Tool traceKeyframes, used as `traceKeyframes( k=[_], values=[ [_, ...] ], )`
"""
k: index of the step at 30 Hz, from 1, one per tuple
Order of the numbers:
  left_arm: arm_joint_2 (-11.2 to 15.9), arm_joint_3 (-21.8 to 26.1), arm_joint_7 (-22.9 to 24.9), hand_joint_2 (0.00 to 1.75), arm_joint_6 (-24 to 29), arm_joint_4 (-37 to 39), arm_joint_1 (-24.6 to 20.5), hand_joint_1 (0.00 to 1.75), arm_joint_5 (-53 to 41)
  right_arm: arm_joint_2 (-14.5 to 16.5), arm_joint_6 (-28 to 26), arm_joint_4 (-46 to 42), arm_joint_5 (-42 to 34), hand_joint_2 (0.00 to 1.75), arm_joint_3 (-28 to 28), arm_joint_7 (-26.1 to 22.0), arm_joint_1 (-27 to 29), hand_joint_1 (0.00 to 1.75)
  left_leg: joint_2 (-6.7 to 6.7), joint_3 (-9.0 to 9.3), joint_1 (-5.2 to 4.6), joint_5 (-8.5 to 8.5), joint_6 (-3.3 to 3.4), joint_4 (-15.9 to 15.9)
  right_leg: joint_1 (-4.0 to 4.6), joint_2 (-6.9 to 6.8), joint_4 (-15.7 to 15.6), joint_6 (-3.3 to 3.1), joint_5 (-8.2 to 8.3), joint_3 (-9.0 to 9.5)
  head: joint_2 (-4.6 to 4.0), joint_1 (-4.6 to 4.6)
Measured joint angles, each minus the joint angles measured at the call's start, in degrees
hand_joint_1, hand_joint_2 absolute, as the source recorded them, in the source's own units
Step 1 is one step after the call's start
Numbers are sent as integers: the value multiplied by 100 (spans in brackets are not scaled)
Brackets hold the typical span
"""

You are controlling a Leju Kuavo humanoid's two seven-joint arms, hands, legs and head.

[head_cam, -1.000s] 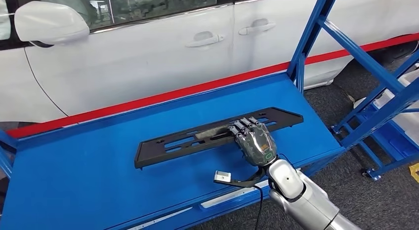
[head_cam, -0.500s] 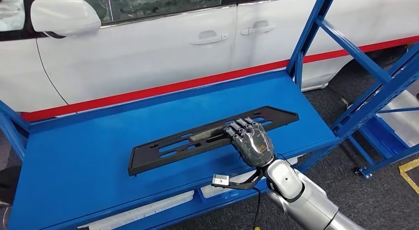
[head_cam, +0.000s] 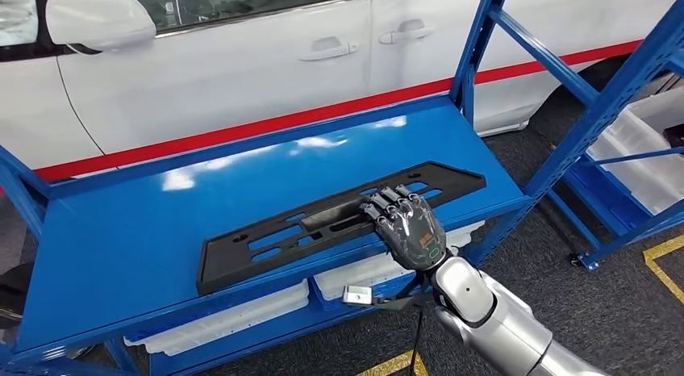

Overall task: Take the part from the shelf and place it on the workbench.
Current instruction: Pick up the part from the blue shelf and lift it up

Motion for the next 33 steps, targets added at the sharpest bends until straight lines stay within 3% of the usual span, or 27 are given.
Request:
traceKeyframes(
  k=[1,2,3,4,6,8,9,10,12,13,14,16,17,18,20,21,22,24,25,27,28,29,30,32,33],
  values=[
    [1,0,-1,175,1,0,-2,0,-4,0,-5,-6,1,175,16,-1,5,175,1,-73,9,-276,-24,351,1,-4,13,-13,57,-84,0,-1],
    [2,0,-2,175,1,0,-3,0,-8,0,-9,-7,3,175,31,-2,11,175,1,-123,15,-446,-43,692,4,-11,36,-11,110,-174,0,-1],
    [3,0,-2,175,7,0,-3,0,-11,0,-16,-7,5,175,47,-4,17,175,2,-126,18,-472,-58,934,5,-17,68,-6,162,-271,0,-1],
    [3,0,-2,175,17,0,-2,0,-15,0,-25,-7,7,175,64,-10,23,175,2,-62,22,-368,-69,1021,3,-21,107,3,210,-374,0,-1],
    [3,0,-2,175,66,0,0,0,-31,0,-55,-7,6,175,91,-29,27,175,1,331,37,-25,-74,622,-2,-23,210,37,299,-580,0,-1],
    [2,0,-2,175,124,-1,-7,0,-56,5,-79,-8,-2,175,111,-56,15,175,-5,879,36,-19,-36,-180,6,-18,311,92,374,-729,0,0],
    [-1,0,-2,175,153,-1,-13,0,-71,10,-85,-8,-8,175,122,-70,-1,175,-12,1048,29,-91,0,-473,8,-17,338,122,415,-761,0,1],
    [-4,0,-1,175,181,0,-19,0,-84,22,-89,-7,-21,175,135,-80,-21,175,-19,1114,14,-146,44,-623,8,-17,339,156,465,-772,1,1],
    [-20,0,3,175,252,0,-32,0,-114,49,-90,0,-66,175,166,-89,-71,175,-14,1045,14,-52,137,-673,-4,-7,321,227,529,-795,1,0],
    [-27,0,5,175,286,0,-43,0,-129,62,-87,9,-97,175,181,-88,-97,175,-3,986,20,20,188,-681,-12,2,370,264,425,-835,1,0],
    [-34,0,6,175,314,0,-53,0,-147,71,-80,22,-130,175,195,-87,-124,175,10,913,33,103,231,-695,-18,10,508,299,207,-892,0,1],
    [-37,0,16,175,355,0,-72,0,-181,93,-63,65,-195,175,223,-89,-200,175,25,735,39,259,281,-692,-34,15,1070,358,-415,-1027,0,1],
    [-37,0,25,175,371,0,-77,0,-195,112,-57,96,-228,175,238,-89,-248,175,27,634,37,338,284,-683,-38,15,1410,379,-616,-1071,0,1],
    [-37,0,36,175,385,0,-81,0,-208,137,-51,132,-260,175,252,-90,-299,175,29,525,35,413,280,-668,-41,15,1685,392,-671,-1077,0,1],
    [-37,0,53,175,403,0,-85,0,-237,182,-42,202,-317,175,277,-90,-393,175,29,302,34,548,264,-620,-46,17,1789,388,-416,-874,0,1],
    [-38,0,58,175,409,0,-86,0,-251,196,-35,231,-345,175,283,-89,-431,175,26,210,34,603,253,-596,-47,20,1568,370,-255,-643,0,1],
    [-42,-1,62,175,416,0,-86,0,-264,203,-29,253,-372,175,285,-87,-468,175,20,138,30,654,238,-578,-38,28,1193,339,-196,-327,0,1],
    [-49,-3,64,175,433,0,-84,0,-284,204,-21,274,-447,175,278,-79,-532,175,9,62,15,760,191,-567,-5,40,374,262,-310,242,0,-1],
    [-51,-5,62,175,445,0,-80,0,-293,190,-16,269,-502,175,265,-75,-550,175,6,46,15,818,159,-581,16,42,122,225,-382,388,0,-1],
    [-49,-8,55,175,462,0,-66,0,-315,109,3,226,-647,175,205,-77,-530,175,2,24,19,913,93,-617,17,26,-18,158,-326,385,0,-2],
    [-48,-10,50,175,468,0,-56,0,-327,51,15,190,-718,175,159,-86,-501,175,2,-3,21,852,61,-589,6,11,-42,115,-255,342,0,-2],
    [-46,-12,46,175,471,0,-47,0,-338,-14,26,142,-781,175,102,-95,-458,175,3,-51,20,672,32,-473,-8,-4,-61,72,-176,282,0,-2],
    [-44,-15,42,175,473,0,-42,0,-347,-83,37,79,-838,175,34,-110,-396,175,6,-119,25,383,5,-243,-21,-18,-69,39,-100,205,0,-3],
    [-41,-28,30,175,470,0,-39,0,-363,-251,60,-85,-943,175,-134,-146,-212,175,10,-268,42,-216,-39,485,-7,-33,-29,16,34,5,0,-3],
    [-38,-37,24,175,463,0,-39,0,-370,-343,70,-176,-986,175,-231,-172,-99,175,10,-301,49,-334,-57,834,-3,-40,4,22,95,-106,0,-3]
  ],
)
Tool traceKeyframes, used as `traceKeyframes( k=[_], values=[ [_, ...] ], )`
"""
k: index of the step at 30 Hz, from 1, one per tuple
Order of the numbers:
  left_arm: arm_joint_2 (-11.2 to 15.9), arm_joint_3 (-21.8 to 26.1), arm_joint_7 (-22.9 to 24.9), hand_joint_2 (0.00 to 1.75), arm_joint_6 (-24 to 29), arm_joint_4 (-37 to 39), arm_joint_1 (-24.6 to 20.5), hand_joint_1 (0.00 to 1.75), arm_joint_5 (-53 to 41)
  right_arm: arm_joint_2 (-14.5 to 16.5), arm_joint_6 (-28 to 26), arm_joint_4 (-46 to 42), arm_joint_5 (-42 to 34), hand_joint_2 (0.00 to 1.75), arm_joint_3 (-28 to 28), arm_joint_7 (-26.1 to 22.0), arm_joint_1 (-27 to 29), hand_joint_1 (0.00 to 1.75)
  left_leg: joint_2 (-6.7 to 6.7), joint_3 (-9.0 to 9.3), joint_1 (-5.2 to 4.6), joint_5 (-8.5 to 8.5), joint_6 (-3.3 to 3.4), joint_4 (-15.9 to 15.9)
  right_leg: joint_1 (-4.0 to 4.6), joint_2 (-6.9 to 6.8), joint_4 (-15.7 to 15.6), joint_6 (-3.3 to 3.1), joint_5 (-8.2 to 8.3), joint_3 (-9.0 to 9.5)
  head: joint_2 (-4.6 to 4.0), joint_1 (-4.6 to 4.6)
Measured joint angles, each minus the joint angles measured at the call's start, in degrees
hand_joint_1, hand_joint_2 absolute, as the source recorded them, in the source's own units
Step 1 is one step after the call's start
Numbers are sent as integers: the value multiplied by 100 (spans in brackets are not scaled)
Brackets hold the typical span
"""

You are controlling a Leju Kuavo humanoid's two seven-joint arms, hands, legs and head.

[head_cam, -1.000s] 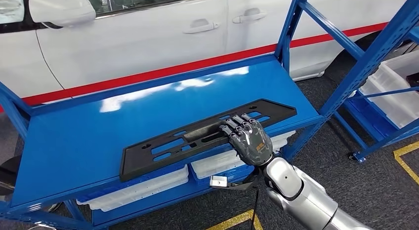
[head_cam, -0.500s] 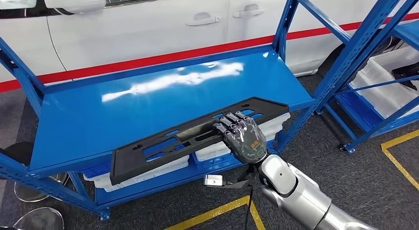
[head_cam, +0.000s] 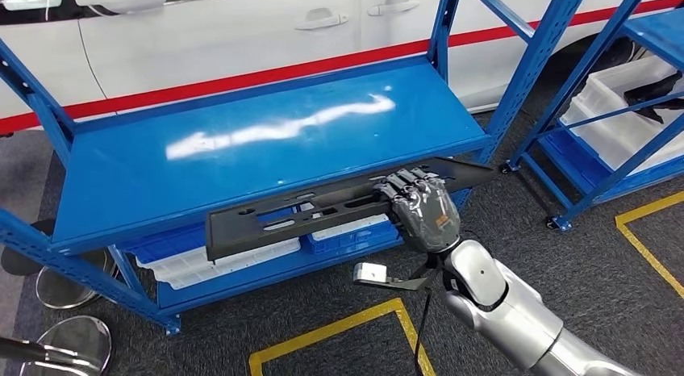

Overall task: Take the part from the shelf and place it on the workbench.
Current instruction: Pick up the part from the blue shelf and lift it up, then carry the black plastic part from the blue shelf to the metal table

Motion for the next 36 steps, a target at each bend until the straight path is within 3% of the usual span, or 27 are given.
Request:
traceKeyframes(
  k=[1,2,4,6,8,10,11,12,14,15,16,17,18,19,21,22,23,25,26,27,29,30,31,33,35,36],
  values=[
    [3,-9,-4,175,-10,0,2,0,-8,-93,5,-92,-29,175,-97,-20,115,175,0,27,7,42,-13,225,1,-7,42,10,56,-118,0,0],
    [8,-18,-6,175,-22,0,5,0,-15,-181,6,-182,-45,175,-189,-39,230,175,0,135,14,203,-20,270,0,-11,92,24,108,-238,0,-1],
    [20,-28,-7,175,-46,0,13,0,-25,-340,3,-362,-55,175,-355,-68,442,175,-1,621,24,462,-9,-210,-2,-9,209,62,194,-458,0,-1],
    [33,-37,-8,175,-70,0,11,0,-30,-458,2,-518,-55,175,-497,-89,604,175,-8,1201,13,315,35,-1041,5,4,314,116,271,-600,0,1],
    [37,-47,-7,175,-92,0,2,0,-34,-551,-1,-646,-52,175,-629,-94,735,175,-14,1421,-19,162,104,-1463,4,11,333,188,375,-651,0,2],
    [29,-55,-6,175,-102,5,-4,0,-37,-647,-10,-769,-54,175,-764,-89,905,175,-1,1341,-16,267,201,-1503,-23,22,330,266,380,-687,0,3],
    [26,-57,-9,175,-103,7,-6,0,-38,-706,-20,-842,-58,175,-840,-85,1016,175,8,1280,-7,344,253,-1520,-37,32,409,301,233,-729,0,4],
    [22,-59,-14,175,-103,9,-8,0,-40,-770,-31,-921,-65,175,-925,-83,1141,175,17,1205,6,426,295,-1533,-48,41,590,333,-22,-793,0,5],
    [22,-60,-23,175,-103,9,-10,0,-45,-893,-56,-1089,-100,175,-1115,-82,1396,175,22,1029,1,573,337,-1521,-58,48,1235,385,-614,-946,0,7],
    [21,-61,-29,175,-103,9,-10,0,-46,-946,-67,-1176,-132,175,-1218,-84,1529,175,24,930,-2,645,339,-1508,-61,49,1582,405,-760,-992,0,7],
    [21,-61,-38,175,-103,9,-9,0,-46,-996,-76,-1264,-174,175,-1326,-94,1665,175,25,823,-3,713,334,-1488,-62,50,1825,417,-747,-981,0,7],
    [21,-61,-49,175,-103,9,-9,0,-45,-1043,-81,-1355,-219,175,-1442,-111,1803,175,26,713,-3,773,325,-1462,-63,51,1903,421,-609,-891,0,6],
    [20,-61,-59,175,-104,9,-9,0,-44,-1086,-83,-1445,-262,175,-1561,-138,1939,175,26,610,-3,829,312,-1434,-64,51,1775,416,-424,-697,0,6],
    [17,-61,-68,175,-105,9,-10,0,-42,-1122,-82,-1530,-298,175,-1678,-169,2061,175,25,528,-3,878,296,-1407,-65,55,1462,402,-297,-404,0,6],
    [7,-61,-82,175,-112,9,-13,0,-38,-1181,-80,-1697,-349,175,-1921,-224,2259,175,19,436,-20,967,250,-1374,-39,65,561,345,-377,276,0,4],
    [4,-61,-90,175,-116,9,-13,0,-37,-1200,-80,-1768,-367,175,-2031,-245,2342,175,18,428,-27,1015,222,-1380,-21,70,225,310,-468,498,0,4],
    [3,-61,-98,175,-122,9,-10,0,-36,-1217,-79,-1831,-384,175,-2129,-262,2414,175,19,421,-29,1067,191,-1397,1,72,27,275,-530,603,0,3],
    [10,-61,-110,175,-136,9,5,0,-34,-1233,-72,-1911,-413,175,-2265,-299,2544,175,15,390,-24,1139,122,-1426,3,54,-42,193,-442,546,0,3],
    [14,-61,-111,175,-146,9,10,0,-33,-1236,-63,-1936,-425,175,-2309,-316,2591,175,12,342,-23,1036,88,-1368,-7,43,-54,143,-372,478,0,2],
    [17,-61,-110,175,-156,9,15,0,-32,-1236,-51,-1957,-433,175,-2346,-331,2636,175,8,278,-21,812,57,-1217,-21,30,-66,94,-292,393,0,2],
    [23,-61,-105,175,-173,9,13,0,-28,-1236,-21,-1989,-447,175,-2411,-346,2703,175,9,142,-3,165,11,-620,-24,22,-58,32,-143,205,0,1],
    [26,-61,-101,175,-180,9,12,0,-27,-1236,-2,-2000,-455,175,-2437,-353,2722,175,10,98,4,-63,-6,-257,-16,19,-41,22,-78,109,0,1],
    [30,-61,-93,175,-187,9,11,0,-27,-1235,21,-2004,-464,175,-2458,-363,2732,175,10,99,7,-134,-14,41,-6,19,-14,20,-16,9,0,1],
    [36,-61,-79,175,-199,9,14,0,-26,-1235,70,-2006,-489,175,-2481,-386,2740,175,10,301,6,111,-1,181,13,20,64,24,89,-204,0,1],
    [44,-61,-74,175,-210,9,13,0,-25,-1235,110,-2007,-520,175,-2504,-397,2749,175,9,820,-9,385,67,-401,31,22,153,38,177,-393,0,1],
    [49,-61,-71,175,-220,9,8,0,-25,-1235,128,-2009,-537,175,-2520,-399,2751,175,9,1143,-21,368,109,-871,41,22,193,54,218,-462,0,1]
  ],
)
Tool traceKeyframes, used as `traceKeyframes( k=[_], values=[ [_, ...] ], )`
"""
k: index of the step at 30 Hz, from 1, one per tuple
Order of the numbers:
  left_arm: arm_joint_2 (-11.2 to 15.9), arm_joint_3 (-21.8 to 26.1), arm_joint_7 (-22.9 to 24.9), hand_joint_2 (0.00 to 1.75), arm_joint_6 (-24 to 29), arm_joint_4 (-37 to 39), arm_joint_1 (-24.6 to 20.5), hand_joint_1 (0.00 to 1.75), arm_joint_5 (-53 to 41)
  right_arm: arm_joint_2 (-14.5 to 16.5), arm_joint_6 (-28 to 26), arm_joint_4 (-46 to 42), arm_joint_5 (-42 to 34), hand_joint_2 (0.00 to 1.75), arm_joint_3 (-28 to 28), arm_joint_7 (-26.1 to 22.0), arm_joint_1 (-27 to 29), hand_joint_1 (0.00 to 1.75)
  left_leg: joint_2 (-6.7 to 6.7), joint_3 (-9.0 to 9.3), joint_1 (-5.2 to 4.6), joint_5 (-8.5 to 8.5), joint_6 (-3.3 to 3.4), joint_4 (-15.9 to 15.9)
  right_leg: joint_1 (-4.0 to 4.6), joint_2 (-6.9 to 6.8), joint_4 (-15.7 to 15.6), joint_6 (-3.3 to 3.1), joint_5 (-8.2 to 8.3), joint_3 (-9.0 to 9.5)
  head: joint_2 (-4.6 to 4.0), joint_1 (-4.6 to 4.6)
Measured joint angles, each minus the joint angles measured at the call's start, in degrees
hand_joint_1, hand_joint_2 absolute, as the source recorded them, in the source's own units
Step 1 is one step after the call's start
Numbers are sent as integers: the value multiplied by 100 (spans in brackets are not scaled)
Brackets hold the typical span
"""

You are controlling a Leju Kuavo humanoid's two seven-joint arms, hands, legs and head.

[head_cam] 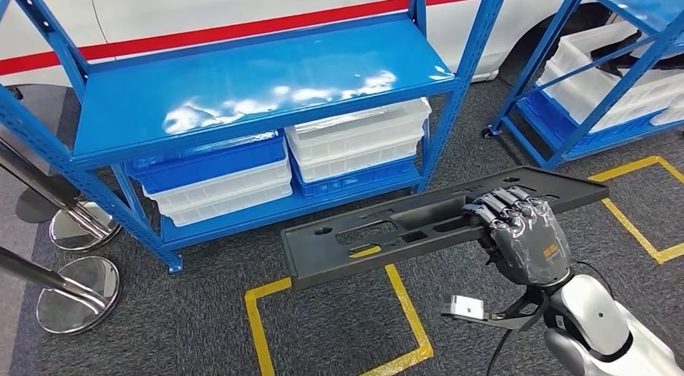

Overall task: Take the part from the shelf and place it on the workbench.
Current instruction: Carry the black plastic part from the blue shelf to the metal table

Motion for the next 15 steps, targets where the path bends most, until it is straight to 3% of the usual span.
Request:
traceKeyframes(
  k=[2,3,5,6,7,9,10,11,12,13,14,15],
  values=[
    [7,0,9,175,-26,0,-14,0,2,0,31,-3,-26,175,-28,-2,3,175,-4,402,-28,-160,53,-667,-5,-8,24,48,98,-73,0,1],
    [7,0,17,175,-38,0,-16,0,3,0,41,-7,-36,175,-36,-5,5,175,-7,455,-41,-180,65,-815,-15,-12,7,83,162,-89,0,1],
    [0,0,33,175,-55,3,-19,0,2,-2,49,-11,-54,175,-44,-15,14,175,8,374,-30,-47,110,-887,-29,-2,-28,150,211,-129,0,4],
    [-1,0,41,175,-65,5,-21,0,1,-5,51,-14,-65,175,-49,-19,20,175,23,326,-17,36,145,-923,-34,12,34,181,93,-169,0,8],
    [-1,0,46,175,-75,7,-24,0,-1,-9,53,-14,-75,175,-55,-21,25,175,39,261,1,121,177,-951,-40,26,203,208,-136,-228,0,13],
    [4,0,52,175,-90,7,-26,0,-4,-13,58,-14,-86,175,-66,-20,30,175,60,88,6,251,212,-924,-79,39,831,260,-725,-363,0,17],
    [5,0,55,175,-97,7,-27,0,-6,-13,62,-13,-87,175,-68,-20,33,175,67,-16,6,307,210,-892,-97,40,1179,289,-897,-412,0,18],
    [5,0,57,175,-101,7,-27,0,-8,-13,66,-13,-87,175,-68,-20,37,175,73,-123,8,356,201,-850,-115,40,1430,315,-926,-412,0,17],
    [6,0,60,175,-106,7,-27,0,-10,-13,68,-13,-87,175,-68,-19,39,175,77,-234,13,398,187,-800,-134,40,1528,340,-831,-342,0,18],
    [6,0,62,175,-111,7,-27,0,-13,-13,70,-13,-87,175,-68,-17,38,175,79,-341,23,431,168,-741,-158,40,1426,364,-657,-179,0,18],
    [7,0,64,175,-115,7,-28,0,-15,-13,70,-13,-86,175,-68,-16,38,175,79,-435,34,456,147,-676,-185,41,1145,389,-504,66,0,18],
    [12,0,67,175,-119,6,-30,0,-19,-13,70,-12,-86,175,-67,-14,35,175,75,-520,34,476,119,-614,-192,53,763,412,-475,347,0,19]
  ],
)
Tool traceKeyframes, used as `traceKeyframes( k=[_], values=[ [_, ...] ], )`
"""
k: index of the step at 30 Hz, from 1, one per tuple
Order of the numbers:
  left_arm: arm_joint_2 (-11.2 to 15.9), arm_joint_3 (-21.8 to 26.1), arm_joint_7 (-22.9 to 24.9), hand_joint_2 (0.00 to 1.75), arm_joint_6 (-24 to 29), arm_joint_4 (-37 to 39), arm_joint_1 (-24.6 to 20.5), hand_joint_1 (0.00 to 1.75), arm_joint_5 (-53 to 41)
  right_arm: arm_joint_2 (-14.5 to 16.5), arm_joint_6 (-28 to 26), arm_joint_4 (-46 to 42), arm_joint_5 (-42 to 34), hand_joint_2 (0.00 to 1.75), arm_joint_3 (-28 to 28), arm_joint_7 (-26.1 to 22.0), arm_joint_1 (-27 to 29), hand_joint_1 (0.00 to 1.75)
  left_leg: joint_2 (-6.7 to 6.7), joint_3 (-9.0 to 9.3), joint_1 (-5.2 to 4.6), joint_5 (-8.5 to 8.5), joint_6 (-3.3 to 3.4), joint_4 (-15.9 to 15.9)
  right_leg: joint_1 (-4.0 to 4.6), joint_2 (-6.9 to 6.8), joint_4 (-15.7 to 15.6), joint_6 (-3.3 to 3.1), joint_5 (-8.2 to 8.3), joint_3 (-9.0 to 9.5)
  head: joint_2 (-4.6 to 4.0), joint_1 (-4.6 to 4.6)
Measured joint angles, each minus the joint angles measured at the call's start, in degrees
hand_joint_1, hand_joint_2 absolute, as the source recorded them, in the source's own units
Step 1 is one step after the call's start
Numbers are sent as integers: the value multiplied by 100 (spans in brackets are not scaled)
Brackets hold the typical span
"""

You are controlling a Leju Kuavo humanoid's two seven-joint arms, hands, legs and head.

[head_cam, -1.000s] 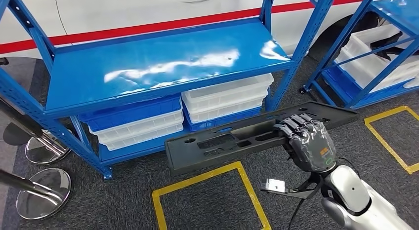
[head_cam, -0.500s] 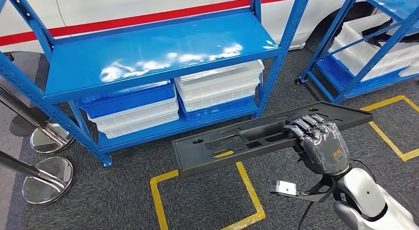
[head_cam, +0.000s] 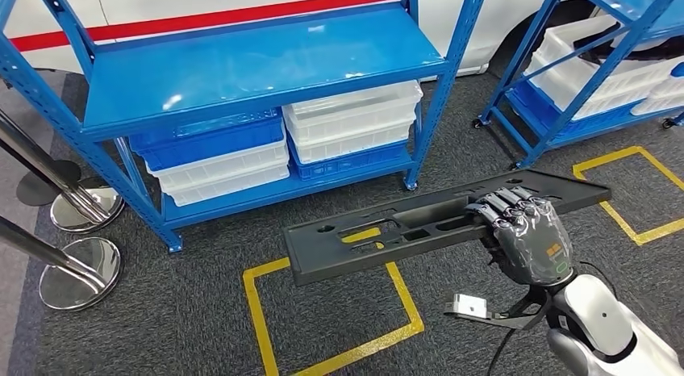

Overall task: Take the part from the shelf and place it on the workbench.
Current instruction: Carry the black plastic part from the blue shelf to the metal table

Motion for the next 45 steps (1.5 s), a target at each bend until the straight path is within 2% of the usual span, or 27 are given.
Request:
traceKeyframes(
  k=[2,3,5,7,10,11,12,13,15,17,19,21,23,25,26,27,29,30,31,33,34,36,38,40,42,44,45],
  values=[
    [11,0,5,175,-7,-1,-1,0,-10,1,-2,1,1,175,-3,4,-1,175,-9,-107,-12,57,-65,85,15,31,-643,-39,-128,400,0,-5],
    [17,0,10,175,-10,-2,1,0,-19,1,-3,2,2,175,-5,7,0,175,-14,-139,-19,100,-99,95,39,42,-781,-84,-201,461,0,-8],
    [23,0,19,175,-13,-2,16,0,-33,2,-4,5,3,175,-7,14,4,175,-28,-188,-19,147,-167,104,49,18,-812,-201,-145,396,0,-9],
    [30,0,30,175,-13,-2,29,0,-41,4,-3,8,8,175,-5,18,6,175,-38,-294,-10,-135,-228,315,45,-12,-815,-320,-39,276,0,-13],
    [34,0,37,175,-14,-2,31,0,-47,6,-2,10,17,175,-5,20,14,175,-37,-506,4,-932,-266,1299,88,-38,-790,-434,114,68,0,-18],
    [35,0,39,175,-15,-2,30,0,-50,6,-2,11,19,175,-5,20,16,175,-37,-521,3,-1029,-260,1592,112,-42,-770,-448,160,-7,0,-18],
    [35,0,40,175,-15,-2,30,0,-54,7,-3,11,19,175,-5,20,17,175,-38,-466,-1,-992,-241,1734,137,-45,-743,-456,203,-84,0,-18],
    [35,0,42,175,-16,-2,31,0,-57,7,-3,12,20,175,-5,20,18,175,-39,-319,-11,-851,-207,1676,164,-45,-714,-462,242,-161,0,-18],
    [36,0,45,175,-16,-2,25,0,-61,9,-6,13,24,175,-5,21,23,175,-42,225,-56,-590,-69,1002,212,-41,-667,-468,319,-285,0,-17],
    [38,-1,49,175,-19,-2,14,0,-71,13,-9,13,28,175,-5,21,28,175,-42,752,-98,-604,42,168,230,-42,-662,-445,414,-345,0,-16],
    [38,-2,58,175,-23,-1,9,0,-82,21,-11,14,31,175,-5,21,33,175,-45,905,-124,-608,58,-185,201,-51,-712,-386,536,-362,0,-17],
    [31,-2,71,175,-23,2,2,0,-89,27,-12,19,37,175,-6,21,42,175,-30,861,-105,-431,73,-297,177,-43,-741,-319,537,-391,0,-19],
    [24,-4,78,175,-22,4,-10,0,-96,31,-11,31,41,175,-7,22,45,175,-2,756,-67,-250,99,-385,164,-17,-489,-257,131,-480,0,-16],
    [23,-7,81,175,-22,4,-15,0,-99,32,-9,49,39,175,-7,23,43,175,12,555,-64,-128,103,-342,118,-5,162,-186,-431,-616,0,-15],
    [23,-8,81,175,-22,4,-15,0,-102,32,-7,60,36,175,-7,24,43,175,15,440,-61,-80,87,-303,88,-4,506,-148,-527,-665,0,-15],
    [22,-9,75,175,-22,4,-15,0,-106,32,-5,72,32,175,-7,24,43,175,20,320,-53,-36,68,-257,56,-4,769,-107,-457,-678,0,-16],
    [22,-11,47,175,-24,4,-15,0,-112,33,3,92,14,175,-7,28,40,175,27,82,-17,40,7,-135,-11,-5,810,-22,13,-493,0,-16],
    [25,-11,29,175,-25,3,-15,0,-113,35,12,101,-3,175,-7,30,35,175,28,-26,-3,70,-30,-57,-47,-2,548,29,131,-269,0,-16],
    [27,-11,16,175,-27,1,-16,0,-113,39,26,111,-24,175,-7,32,24,175,23,-116,6,92,-68,26,-52,5,139,52,86,34,0,-17],
    [32,-11,1,175,-33,-3,-18,0,-113,55,58,133,-75,175,-5,36,-13,175,11,-218,-8,139,-136,137,-37,18,-577,-21,-255,492,0,-21],
    [33,-11,-2,175,-35,-4,-15,0,-113,64,71,146,-100,175,-4,37,-33,175,6,-242,-14,175,-169,155,-10,22,-737,-100,-352,578,0,-24],
    [37,-11,-5,175,-36,-4,-2,0,-113,84,90,175,-136,175,-1,37,-67,175,0,-299,-3,183,-233,190,-7,10,-744,-245,-316,511,0,-25],
    [39,-11,-7,175,-34,-4,13,0,-113,96,110,202,-163,175,3,36,-92,175,-7,-423,17,-149,-287,492,-4,3,-741,-358,-227,422,0,-25],
    [40,-11,-5,175,-33,-4,17,0,-112,108,122,227,-198,175,4,37,-108,175,-9,-633,24,-665,-314,1176,27,23,-730,-417,-139,316,0,-26],
    [40,-11,-1,175,-33,-4,19,0,-112,126,132,255,-227,175,4,40,-116,175,-12,-747,22,-850,-300,1737,73,72,-710,-432,-62,199,0,-25],
    [40,-11,4,175,-33,-4,26,0,-113,139,139,278,-240,175,5,45,-121,175,-38,-518,7,-651,-231,1576,120,145,-695,-433,-6,115,0,-25],
    [41,-11,8,175,-33,-4,27,0,-113,143,140,284,-245,175,6,48,-124,175,-112,-245,-7,-501,-161,1174,137,191,-691,-434,16,92,0,-25]
  ],
)
